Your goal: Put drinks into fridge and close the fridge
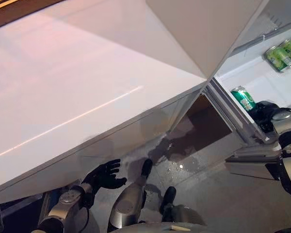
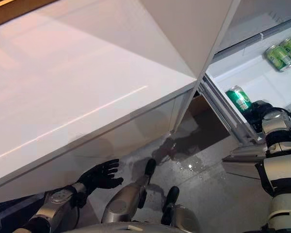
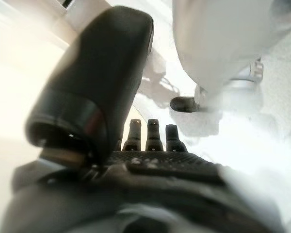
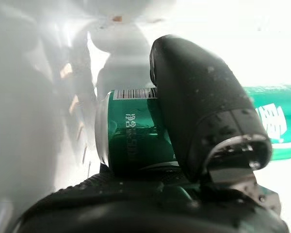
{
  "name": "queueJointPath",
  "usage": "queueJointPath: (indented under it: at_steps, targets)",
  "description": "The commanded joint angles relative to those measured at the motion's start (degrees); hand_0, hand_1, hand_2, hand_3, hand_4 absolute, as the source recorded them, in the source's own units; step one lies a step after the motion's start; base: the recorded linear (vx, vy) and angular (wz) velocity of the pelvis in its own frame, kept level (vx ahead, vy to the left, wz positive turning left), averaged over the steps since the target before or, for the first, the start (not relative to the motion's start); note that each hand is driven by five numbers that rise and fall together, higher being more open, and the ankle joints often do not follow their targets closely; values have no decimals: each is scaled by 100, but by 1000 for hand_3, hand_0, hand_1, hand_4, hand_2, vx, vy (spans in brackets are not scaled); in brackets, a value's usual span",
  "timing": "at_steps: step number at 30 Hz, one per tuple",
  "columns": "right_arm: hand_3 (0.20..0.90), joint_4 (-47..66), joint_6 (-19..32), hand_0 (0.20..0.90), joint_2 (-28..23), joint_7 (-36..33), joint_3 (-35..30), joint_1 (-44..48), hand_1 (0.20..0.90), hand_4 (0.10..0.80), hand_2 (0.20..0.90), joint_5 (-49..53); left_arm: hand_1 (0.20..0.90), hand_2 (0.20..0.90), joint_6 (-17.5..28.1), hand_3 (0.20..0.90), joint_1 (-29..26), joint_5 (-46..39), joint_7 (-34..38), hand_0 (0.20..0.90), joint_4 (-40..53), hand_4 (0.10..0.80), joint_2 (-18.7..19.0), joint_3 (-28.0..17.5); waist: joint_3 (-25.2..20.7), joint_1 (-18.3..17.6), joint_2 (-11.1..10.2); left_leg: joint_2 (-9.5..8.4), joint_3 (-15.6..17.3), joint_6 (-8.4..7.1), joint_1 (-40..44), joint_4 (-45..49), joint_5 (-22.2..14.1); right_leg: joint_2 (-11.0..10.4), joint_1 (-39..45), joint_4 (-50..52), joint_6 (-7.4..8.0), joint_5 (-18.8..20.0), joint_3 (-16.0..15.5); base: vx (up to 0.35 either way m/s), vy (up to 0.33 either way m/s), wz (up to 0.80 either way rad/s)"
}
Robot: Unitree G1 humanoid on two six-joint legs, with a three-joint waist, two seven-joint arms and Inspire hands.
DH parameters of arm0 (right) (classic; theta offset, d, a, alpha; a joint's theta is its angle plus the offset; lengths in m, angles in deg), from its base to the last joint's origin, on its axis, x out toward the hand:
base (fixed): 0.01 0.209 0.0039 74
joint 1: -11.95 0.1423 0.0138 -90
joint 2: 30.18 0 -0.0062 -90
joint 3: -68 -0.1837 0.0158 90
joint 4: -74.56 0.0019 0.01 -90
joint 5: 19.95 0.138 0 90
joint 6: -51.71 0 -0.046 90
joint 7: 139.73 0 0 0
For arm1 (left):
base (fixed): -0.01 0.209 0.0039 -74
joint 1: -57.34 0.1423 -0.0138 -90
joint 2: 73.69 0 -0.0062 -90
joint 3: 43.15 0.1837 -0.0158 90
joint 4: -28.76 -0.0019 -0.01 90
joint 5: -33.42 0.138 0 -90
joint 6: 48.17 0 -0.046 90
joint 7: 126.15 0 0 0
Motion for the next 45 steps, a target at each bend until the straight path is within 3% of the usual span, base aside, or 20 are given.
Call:
queueJointPath:
  at_steps: [1,9,16,20,24,29,34,40,45]
  targets:
    - [900,643,236,900,-770,160,666,441,900,800,900,-189,900,900,334,900,34,188,-1,900,-37,800,-212,-333,-162,-129,-31,147,511,-85,233,634,-1099,-152,-730,360,-51,386,63,-67,29,-11]
    - [900,1126,411,900,-713,473,757,429,900,800,900,68,900,900,126,900,-50,469,34,900,-349,800,-305,-547,-165,-174,-112,147,636,-88,252,652,-1120,-167,-715,344,-38,419,81,-32,29,-5]
    - [900,1931,391,900,-781,317,666,400,900,800,900,848,900,900,75,900,5,638,55,900,-500,800,-356,-705,-277,-252,-245,152,755,-83,418,605,-1166,-152,-585,290,-10,442,148,-2,35,-9]
    - [900,2776,598,900,-934,-303,292,304,900,800,900,2035,900,900,91,900,59,768,94,900,-661,800,-403,-835,-450,-366,-369,154,837,-75,583,560,-1227,-144,-453,242,16,442,222,15,29,-7]
    - [900,3548,1334,900,-1000,-1431,-637,-20,900,800,900,3282,900,900,265,900,186,873,88,900,-1016,800,-522,-935,-702,-525,-451,139,917,-47,766,514,-1317,-135,-310,178,58,428,356,28,32,-9]
    - [900,4287,2193,900,-759,-2644,-1865,-861,900,800,900,3687,900,900,348,900,298,894,40,900,-1396,800,-702,-968,-988,-735,-400,127,1039,-17,950,453,-1408,-125,-199,127,101,403,531,55,70,-18]
    - [900,4425,2854,900,-207,-3222,-2787,-1892,900,800,900,4040,900,900,288,900,274,933,138,900,-1758,800,-906,-915,-1160,-966,-321,106,1222,34,1126,430,-1521,-136,-118,89,148,405,721,54,72,-17]
    - [900,3976,3199,900,272,-3990,-3280,-2523,900,800,900,4107,900,900,230,900,252,852,193,900,-1784,800,-1070,-814,-1161,-1049,-272,71,1365,115,1114,709,-1711,-202,-137,164,163,399,871,42,34,-28]
    - [900,3653,3170,900,636,-3921,-3182,-2549,900,800,900,4668,900,900,212,900,184,746,145,900,-1707,800,-1211,-745,-918,-979,-271,12,1302,234,760,1664,-2082,-375,-301,669,53,259,956,21,12,-18]
